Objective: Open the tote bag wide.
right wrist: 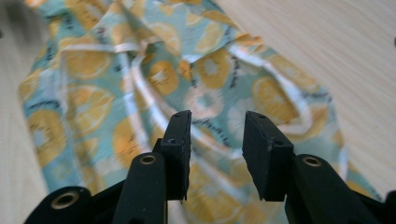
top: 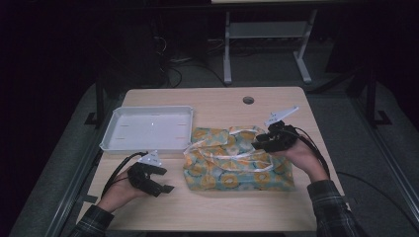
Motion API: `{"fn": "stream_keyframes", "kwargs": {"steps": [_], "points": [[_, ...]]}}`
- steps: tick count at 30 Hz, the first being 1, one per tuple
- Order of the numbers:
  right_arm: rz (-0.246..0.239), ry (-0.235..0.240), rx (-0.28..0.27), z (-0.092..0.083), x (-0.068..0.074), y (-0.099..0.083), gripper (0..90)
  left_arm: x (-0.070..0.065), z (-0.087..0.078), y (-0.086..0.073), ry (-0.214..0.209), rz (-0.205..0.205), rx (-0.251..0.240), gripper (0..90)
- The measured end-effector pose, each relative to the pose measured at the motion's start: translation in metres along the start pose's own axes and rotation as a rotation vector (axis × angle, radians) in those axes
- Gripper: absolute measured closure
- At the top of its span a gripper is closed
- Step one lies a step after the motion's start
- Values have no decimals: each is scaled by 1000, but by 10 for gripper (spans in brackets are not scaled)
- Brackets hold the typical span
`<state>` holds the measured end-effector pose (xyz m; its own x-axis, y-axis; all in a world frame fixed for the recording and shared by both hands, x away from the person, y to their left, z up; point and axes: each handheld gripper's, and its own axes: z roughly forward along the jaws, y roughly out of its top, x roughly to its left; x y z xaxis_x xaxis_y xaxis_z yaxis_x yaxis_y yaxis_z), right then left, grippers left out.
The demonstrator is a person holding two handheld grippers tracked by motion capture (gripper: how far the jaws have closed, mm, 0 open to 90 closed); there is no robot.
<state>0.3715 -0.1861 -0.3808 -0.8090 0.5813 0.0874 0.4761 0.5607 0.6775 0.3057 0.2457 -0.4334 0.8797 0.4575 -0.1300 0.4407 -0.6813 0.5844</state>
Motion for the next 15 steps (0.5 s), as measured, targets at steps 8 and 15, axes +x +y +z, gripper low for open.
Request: {"fn": "stream_keyframes", "kwargs": {"steps": [8, 15], "points": [[-29, 61, 8, 14, 7, -4, 649, -2, 3, 0, -9, 10, 12, 255], [-37, 97, 59, 35, 7, -3, 659, -3, 3, 0, -12, 10, 12, 255]]}}
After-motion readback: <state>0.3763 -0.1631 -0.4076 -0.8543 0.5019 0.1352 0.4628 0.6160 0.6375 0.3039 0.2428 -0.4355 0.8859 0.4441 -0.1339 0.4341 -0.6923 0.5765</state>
